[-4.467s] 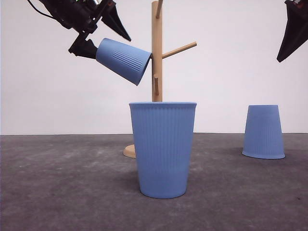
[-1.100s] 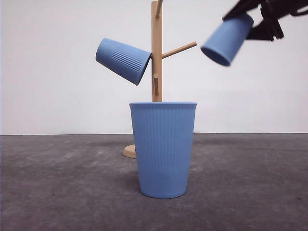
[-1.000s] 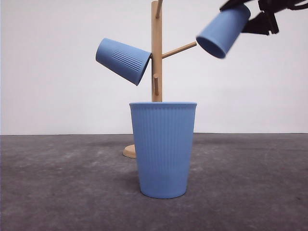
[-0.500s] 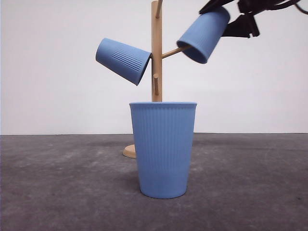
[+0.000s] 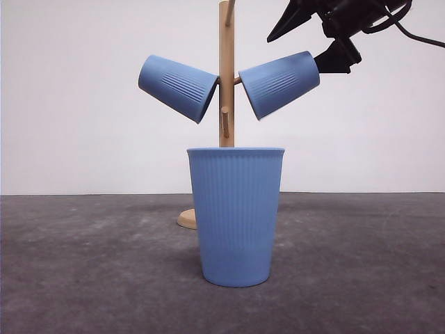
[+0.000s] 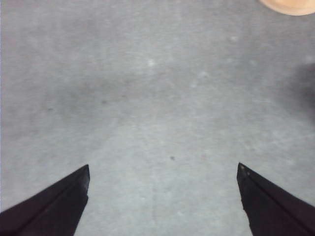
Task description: Place three cups
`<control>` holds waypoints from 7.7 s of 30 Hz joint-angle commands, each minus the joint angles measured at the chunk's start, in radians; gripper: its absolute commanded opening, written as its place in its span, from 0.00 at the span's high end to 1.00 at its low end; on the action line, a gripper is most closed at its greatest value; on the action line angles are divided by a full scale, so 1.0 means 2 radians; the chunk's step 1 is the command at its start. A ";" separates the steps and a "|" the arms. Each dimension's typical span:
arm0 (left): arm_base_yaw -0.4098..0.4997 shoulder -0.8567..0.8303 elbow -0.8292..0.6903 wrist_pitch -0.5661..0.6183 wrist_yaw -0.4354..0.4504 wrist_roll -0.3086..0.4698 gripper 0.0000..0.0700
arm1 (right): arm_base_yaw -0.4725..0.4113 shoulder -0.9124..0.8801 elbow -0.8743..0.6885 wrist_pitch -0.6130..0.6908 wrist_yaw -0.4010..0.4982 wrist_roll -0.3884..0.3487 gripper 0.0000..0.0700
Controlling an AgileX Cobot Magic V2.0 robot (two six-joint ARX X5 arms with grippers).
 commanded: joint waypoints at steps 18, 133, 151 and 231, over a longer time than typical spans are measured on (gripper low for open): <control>-0.075 0.041 0.005 0.080 0.117 -0.030 0.21 | -0.028 -0.145 0.013 -0.248 0.147 -0.176 0.11; -0.155 0.315 0.034 0.273 0.728 0.110 1.00 | 0.164 -0.276 -0.275 -0.231 -0.157 -0.174 0.37; -0.129 0.315 0.034 0.238 0.705 0.105 0.43 | 0.154 -0.276 -0.275 -0.261 -0.156 -0.198 0.62; -0.014 0.083 0.174 -0.066 -0.054 0.005 0.44 | 0.175 -0.013 -0.067 -0.203 0.191 0.022 0.30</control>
